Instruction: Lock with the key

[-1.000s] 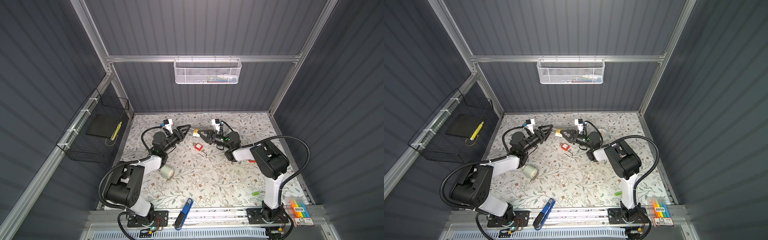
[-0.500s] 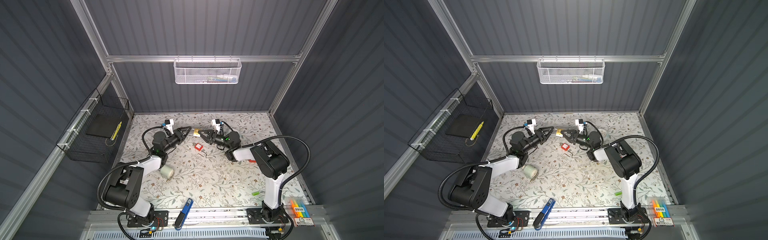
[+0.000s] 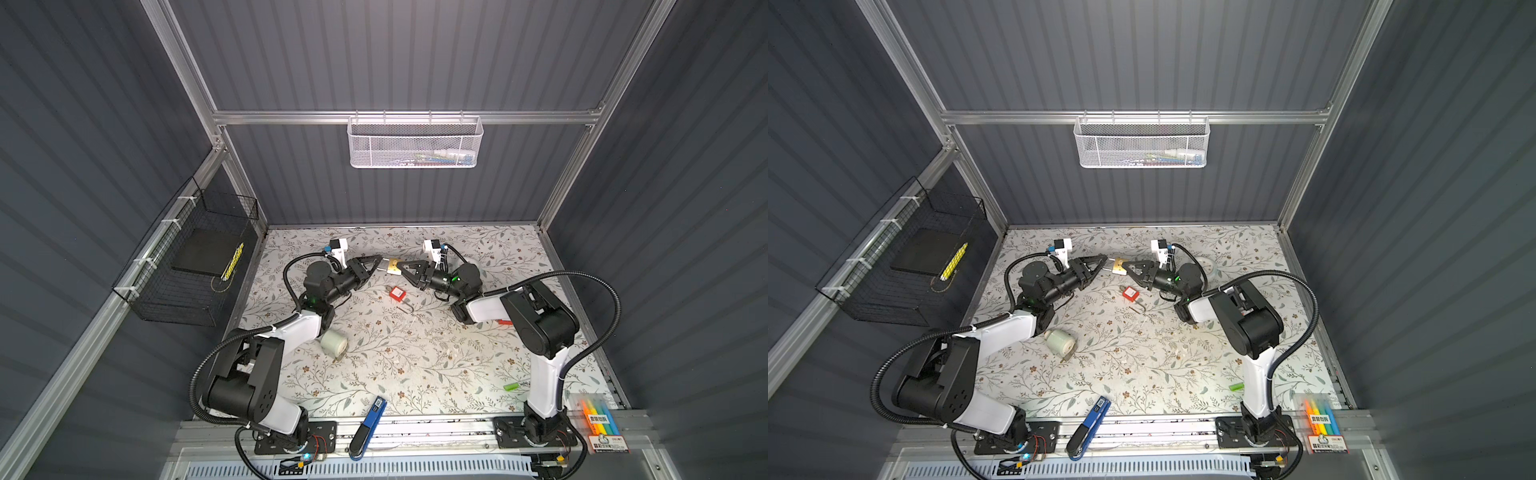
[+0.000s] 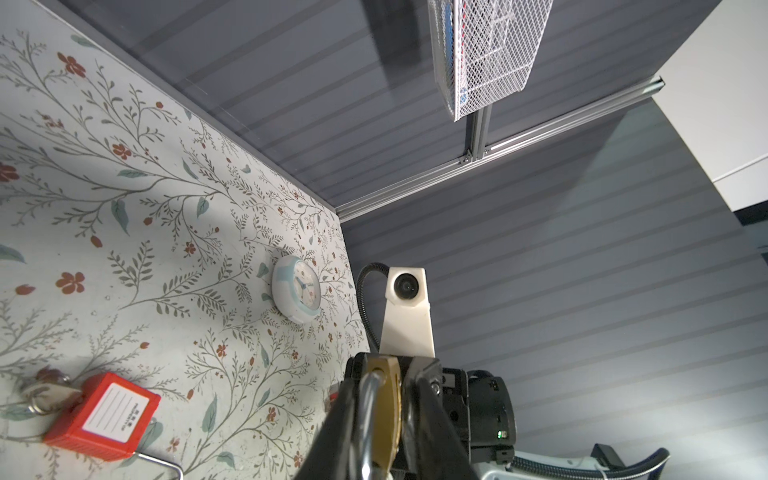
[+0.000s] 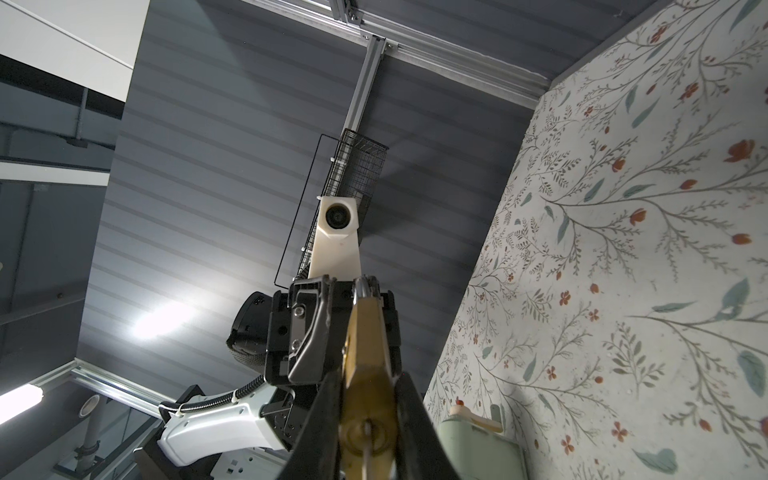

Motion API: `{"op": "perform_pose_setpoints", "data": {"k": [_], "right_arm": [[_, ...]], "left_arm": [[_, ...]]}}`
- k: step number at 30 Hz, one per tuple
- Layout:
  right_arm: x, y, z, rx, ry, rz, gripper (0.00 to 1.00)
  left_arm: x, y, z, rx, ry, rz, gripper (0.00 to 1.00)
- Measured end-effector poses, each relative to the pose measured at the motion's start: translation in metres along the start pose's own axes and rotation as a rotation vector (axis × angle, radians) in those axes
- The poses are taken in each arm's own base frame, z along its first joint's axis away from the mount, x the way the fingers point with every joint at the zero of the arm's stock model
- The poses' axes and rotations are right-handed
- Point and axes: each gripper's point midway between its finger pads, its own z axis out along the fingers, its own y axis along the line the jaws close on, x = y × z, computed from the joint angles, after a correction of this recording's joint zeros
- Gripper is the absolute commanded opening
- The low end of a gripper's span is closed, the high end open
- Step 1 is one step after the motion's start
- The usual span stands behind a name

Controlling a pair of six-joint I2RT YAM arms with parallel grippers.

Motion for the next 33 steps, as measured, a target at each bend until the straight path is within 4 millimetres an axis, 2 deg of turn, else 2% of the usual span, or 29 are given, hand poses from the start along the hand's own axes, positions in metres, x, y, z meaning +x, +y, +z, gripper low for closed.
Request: {"op": "perform_pose_setpoints", "data": {"k": [4, 16, 25, 33], "right_arm": [[0.0, 0.002, 0.0, -0.007, 0.001, -0.006, 0.0], [-0.003, 0.006, 0.002, -0.017, 0.001, 0.002, 0.0], [-0.016, 0.014, 0.011, -0.037, -0.009, 0.006, 0.0], [-0.022, 0.009, 0.014, -0.03, -0.032, 0.013, 0.0]], "left_arm": [[0.0, 0.001, 0.0, -0.002, 0.002, -0.003, 0.0], [-0.002, -0.003, 0.003, 0.025, -0.004, -0.009, 0.0], [-0.014, -0.011, 0.008, 0.057, -0.065, 0.022, 0.0], [-0.019, -0.007, 0.015, 0.06, -0.108, 0.011, 0.0]]}}
